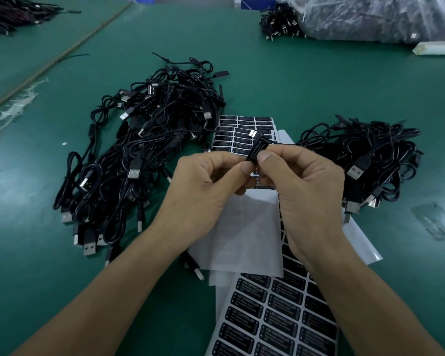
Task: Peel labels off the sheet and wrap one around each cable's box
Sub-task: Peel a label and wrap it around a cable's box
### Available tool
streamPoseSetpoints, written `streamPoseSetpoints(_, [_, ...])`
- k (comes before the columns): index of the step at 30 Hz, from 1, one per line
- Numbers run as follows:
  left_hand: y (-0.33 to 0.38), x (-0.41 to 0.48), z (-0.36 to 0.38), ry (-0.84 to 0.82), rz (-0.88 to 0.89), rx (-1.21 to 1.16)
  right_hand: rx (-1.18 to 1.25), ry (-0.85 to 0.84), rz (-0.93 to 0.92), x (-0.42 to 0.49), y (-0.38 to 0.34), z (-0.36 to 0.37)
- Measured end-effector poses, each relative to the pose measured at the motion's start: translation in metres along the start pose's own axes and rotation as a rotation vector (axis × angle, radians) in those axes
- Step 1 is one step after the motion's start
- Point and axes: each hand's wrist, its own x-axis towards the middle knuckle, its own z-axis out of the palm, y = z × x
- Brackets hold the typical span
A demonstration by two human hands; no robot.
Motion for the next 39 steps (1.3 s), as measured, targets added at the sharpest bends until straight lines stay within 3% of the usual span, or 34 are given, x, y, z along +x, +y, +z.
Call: streamPoseSetpoints(39, [0.0024,0.0014,0.0017,0.011,0.01,0.007,-0.066,-0.014,-0.115,-0.0005,0.0022,0.0006])
